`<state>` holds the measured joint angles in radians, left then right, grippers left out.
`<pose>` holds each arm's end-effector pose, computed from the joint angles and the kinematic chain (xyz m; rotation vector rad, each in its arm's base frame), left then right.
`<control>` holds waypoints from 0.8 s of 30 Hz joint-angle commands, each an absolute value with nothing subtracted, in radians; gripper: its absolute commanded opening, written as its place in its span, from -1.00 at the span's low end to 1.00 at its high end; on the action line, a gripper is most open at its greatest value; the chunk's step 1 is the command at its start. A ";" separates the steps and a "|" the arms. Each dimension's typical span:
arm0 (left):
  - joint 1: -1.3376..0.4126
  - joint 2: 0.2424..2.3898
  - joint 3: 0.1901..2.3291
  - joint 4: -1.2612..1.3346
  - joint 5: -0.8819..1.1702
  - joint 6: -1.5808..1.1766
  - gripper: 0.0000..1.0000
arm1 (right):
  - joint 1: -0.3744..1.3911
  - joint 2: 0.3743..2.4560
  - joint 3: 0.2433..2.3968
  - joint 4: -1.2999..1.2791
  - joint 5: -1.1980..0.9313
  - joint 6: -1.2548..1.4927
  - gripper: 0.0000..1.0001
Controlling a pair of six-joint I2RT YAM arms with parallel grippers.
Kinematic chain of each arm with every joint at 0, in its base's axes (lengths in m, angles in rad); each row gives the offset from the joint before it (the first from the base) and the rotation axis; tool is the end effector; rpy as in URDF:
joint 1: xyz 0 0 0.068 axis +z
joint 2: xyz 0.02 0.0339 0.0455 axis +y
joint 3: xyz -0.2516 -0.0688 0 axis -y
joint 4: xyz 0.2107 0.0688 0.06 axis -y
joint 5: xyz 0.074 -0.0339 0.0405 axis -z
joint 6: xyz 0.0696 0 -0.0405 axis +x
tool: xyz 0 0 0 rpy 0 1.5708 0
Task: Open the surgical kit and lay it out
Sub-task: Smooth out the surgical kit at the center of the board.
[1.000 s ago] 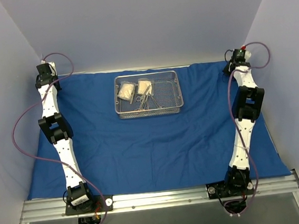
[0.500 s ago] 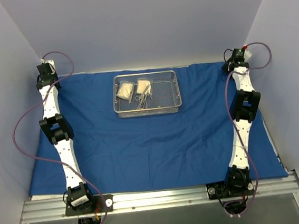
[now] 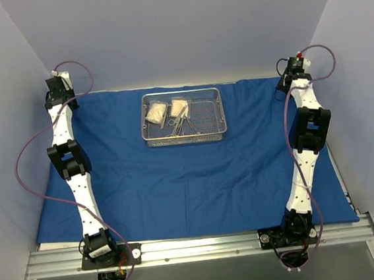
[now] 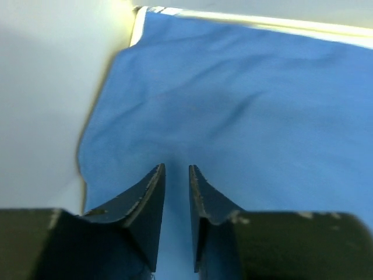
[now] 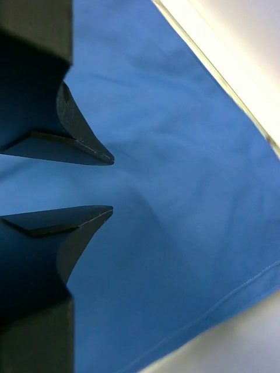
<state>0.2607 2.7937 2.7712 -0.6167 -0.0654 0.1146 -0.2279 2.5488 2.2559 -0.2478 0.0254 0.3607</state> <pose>0.5628 0.1548 0.1689 -0.1987 2.2138 0.2798 0.5557 -0.1307 0.1768 0.6271 2.0165 0.0525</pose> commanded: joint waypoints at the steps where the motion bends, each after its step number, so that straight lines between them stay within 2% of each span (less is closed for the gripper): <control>1: 0.224 2.597 2.752 -0.580 0.032 0.098 -0.33 | -0.186 2.344 2.162 -0.261 0.129 0.241 -0.39; 5: 0.222 2.508 2.715 -0.630 0.078 0.089 -0.30 | -0.169 2.237 1.958 -0.233 0.204 0.207 -0.40; 9: 0.218 2.404 2.516 -0.644 0.146 0.084 -0.28 | -0.179 2.119 1.690 -0.157 0.242 0.225 -0.49; 13: 0.198 2.349 2.286 -0.627 0.155 0.103 -0.27 | -0.204 2.114 1.600 -0.173 0.238 0.235 -0.58; 21: 0.173 2.462 2.266 -0.673 0.131 0.040 -0.28 | -0.245 2.271 1.672 -0.250 0.199 0.264 -0.62; 24: 0.172 2.542 2.357 -0.725 0.107 0.023 -0.28 | -0.267 2.359 1.778 -0.299 0.187 0.270 -0.63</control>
